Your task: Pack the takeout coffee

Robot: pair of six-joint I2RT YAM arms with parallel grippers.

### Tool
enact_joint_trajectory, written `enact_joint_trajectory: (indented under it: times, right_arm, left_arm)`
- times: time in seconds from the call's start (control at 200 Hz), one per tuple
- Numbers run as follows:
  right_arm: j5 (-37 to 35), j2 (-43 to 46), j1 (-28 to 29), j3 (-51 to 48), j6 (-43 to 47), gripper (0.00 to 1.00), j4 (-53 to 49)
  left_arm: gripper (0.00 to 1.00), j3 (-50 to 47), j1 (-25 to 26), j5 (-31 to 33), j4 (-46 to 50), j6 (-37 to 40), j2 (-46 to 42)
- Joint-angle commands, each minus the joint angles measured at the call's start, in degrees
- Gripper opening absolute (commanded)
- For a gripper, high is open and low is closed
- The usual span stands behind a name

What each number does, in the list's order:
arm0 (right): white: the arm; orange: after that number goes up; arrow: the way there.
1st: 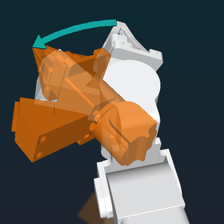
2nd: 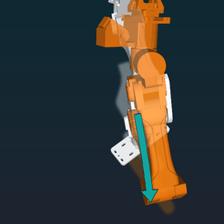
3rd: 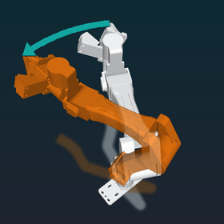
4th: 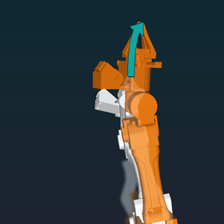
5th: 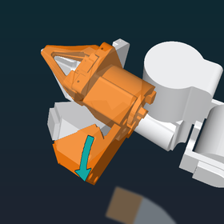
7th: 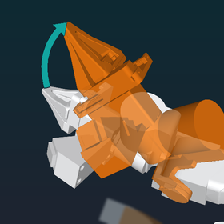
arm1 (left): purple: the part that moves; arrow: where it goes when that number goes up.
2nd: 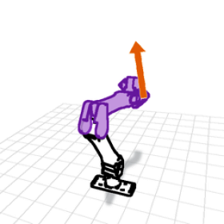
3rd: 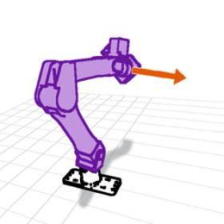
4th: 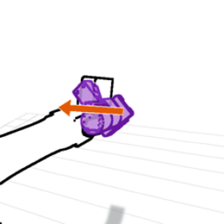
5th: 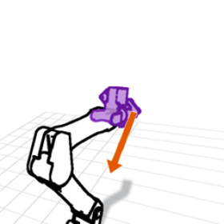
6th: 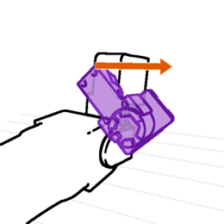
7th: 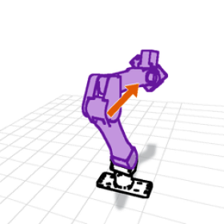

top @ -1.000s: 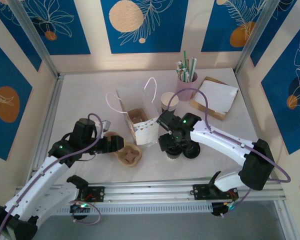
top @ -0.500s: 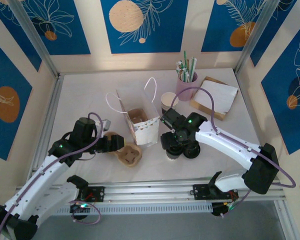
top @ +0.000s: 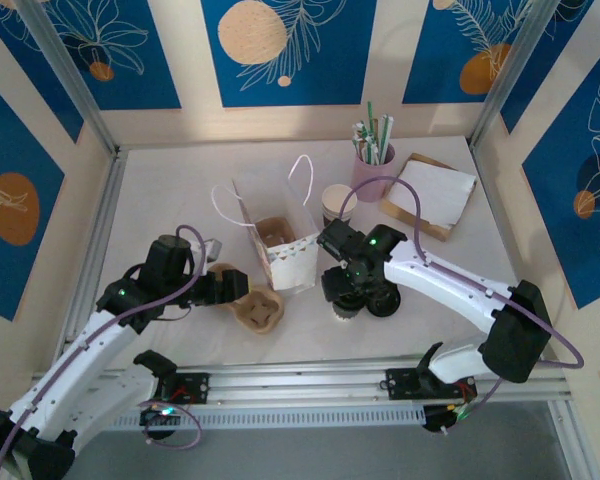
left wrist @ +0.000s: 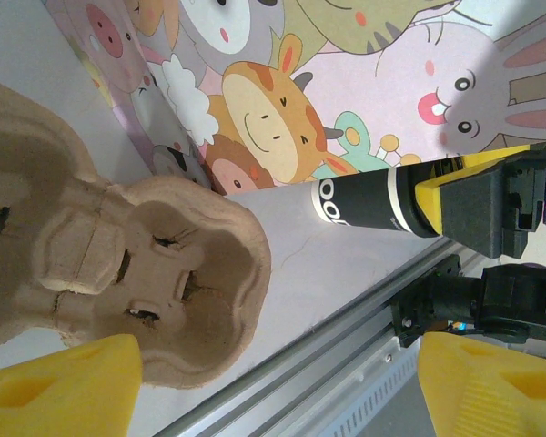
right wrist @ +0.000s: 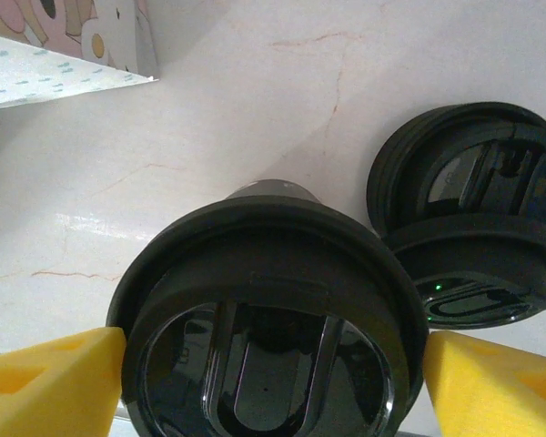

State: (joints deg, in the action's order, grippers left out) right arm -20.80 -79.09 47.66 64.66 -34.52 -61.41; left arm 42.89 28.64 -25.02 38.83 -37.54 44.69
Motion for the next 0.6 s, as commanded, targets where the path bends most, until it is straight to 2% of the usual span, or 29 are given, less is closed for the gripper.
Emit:
enact_joint_trajectory:
  times: [0.0, 0.33, 0.595]
  right_arm:
    - [1.41, -0.79, 0.41, 0.02, -1.33, 0.84, -2.37]
    - [2.42, -2.17, 0.42, 1.38, -1.71, 0.84, -4.33]
    - [2.7, -2.61, 0.46, 2.22, -1.61, 0.8, -4.94]
  left_arm:
    - [0.79, 0.7, 0.69, 0.41, 0.79, 0.1, -0.82]
    - [0.79, 0.61, 0.71, 0.44, 0.9, -0.01, -1.2]
    - [0.79, 0.52, 0.67, 0.58, 1.25, -0.23, -1.54]
